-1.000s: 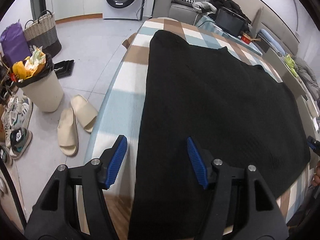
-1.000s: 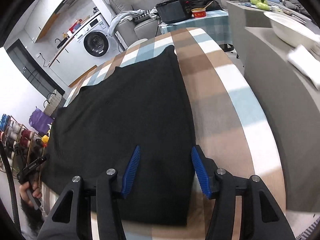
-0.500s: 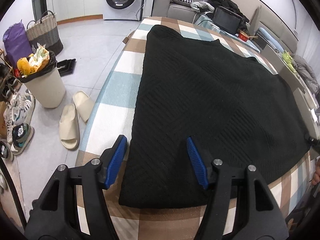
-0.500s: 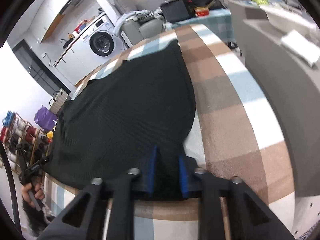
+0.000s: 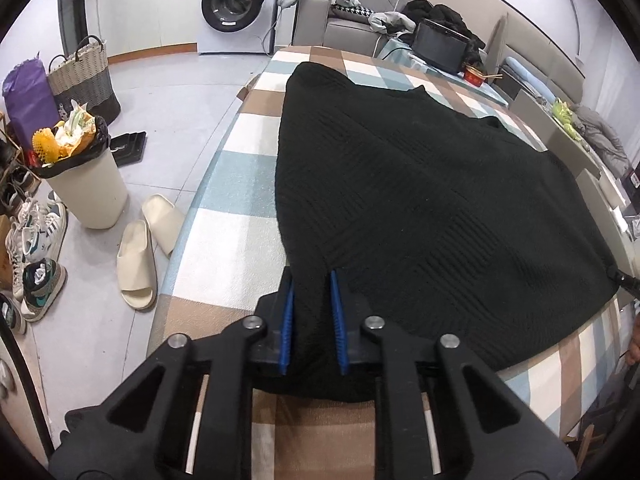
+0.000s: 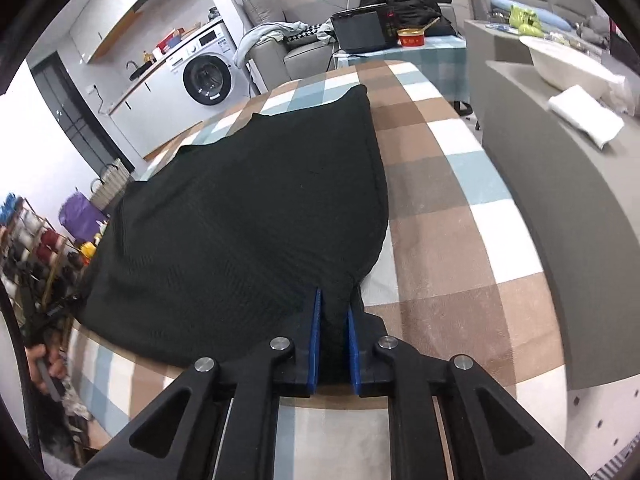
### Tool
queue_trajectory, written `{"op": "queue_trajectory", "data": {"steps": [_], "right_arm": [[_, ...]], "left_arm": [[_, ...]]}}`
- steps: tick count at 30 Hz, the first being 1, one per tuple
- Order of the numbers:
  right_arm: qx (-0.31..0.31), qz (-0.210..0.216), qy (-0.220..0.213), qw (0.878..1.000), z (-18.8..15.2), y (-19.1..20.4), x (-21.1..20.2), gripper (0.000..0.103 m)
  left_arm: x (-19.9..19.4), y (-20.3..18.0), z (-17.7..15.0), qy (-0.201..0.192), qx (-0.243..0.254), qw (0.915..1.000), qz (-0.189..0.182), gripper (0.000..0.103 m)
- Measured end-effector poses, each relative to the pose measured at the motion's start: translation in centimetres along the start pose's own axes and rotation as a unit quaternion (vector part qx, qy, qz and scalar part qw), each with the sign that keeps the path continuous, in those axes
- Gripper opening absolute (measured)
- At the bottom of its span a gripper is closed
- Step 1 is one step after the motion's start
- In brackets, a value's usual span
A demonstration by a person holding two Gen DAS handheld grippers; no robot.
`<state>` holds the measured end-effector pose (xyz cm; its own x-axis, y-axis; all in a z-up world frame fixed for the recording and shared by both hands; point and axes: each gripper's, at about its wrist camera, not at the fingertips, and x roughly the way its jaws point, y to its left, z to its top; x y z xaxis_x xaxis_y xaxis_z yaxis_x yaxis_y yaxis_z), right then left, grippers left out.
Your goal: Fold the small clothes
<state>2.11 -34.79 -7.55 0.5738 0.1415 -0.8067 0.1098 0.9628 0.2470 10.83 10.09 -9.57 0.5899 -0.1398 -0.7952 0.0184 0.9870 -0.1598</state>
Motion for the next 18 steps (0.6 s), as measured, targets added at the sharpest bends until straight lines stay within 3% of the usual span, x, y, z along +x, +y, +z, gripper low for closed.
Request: {"op": "queue_trajectory", "data": {"steps": [6, 9, 13, 17, 18], "right_arm": [[0.006, -0.018, 0.003, 1.0, 0.3, 0.1, -0.1, 0.012], [-0.008, -0.038, -0.036, 0.999, 0.9, 1.6, -2.1, 0.018], [-0.032, -0.034, -0.072, 0.996, 1.6, 4.0, -4.1, 0.04], [-0.054, -0.011, -0.074, 0.996, 1.9, 6.7, -3.9, 0.045], [-0.053, -0.003, -0.069, 0.996, 1.9, 7.3, -3.4, 0.046]], "left_arm": [[-1.5, 0.7, -1.1, 0.001, -0.002, 1.0, 0.009, 0.014], [-3.0, 1.0, -1.7, -0.002, -0.006, 0.9999, 0.01, 0.017], [-4.6, 1.8, -3.0, -0.009, -0.038, 0.9992, 0.011, 0.031], [-5.5, 2.2, -4.4, -0.01, -0.074, 0.9972, 0.006, 0.033], [-5.6, 2.3, -4.7, -0.01, -0.084, 0.9964, 0.001, 0.038]]}}
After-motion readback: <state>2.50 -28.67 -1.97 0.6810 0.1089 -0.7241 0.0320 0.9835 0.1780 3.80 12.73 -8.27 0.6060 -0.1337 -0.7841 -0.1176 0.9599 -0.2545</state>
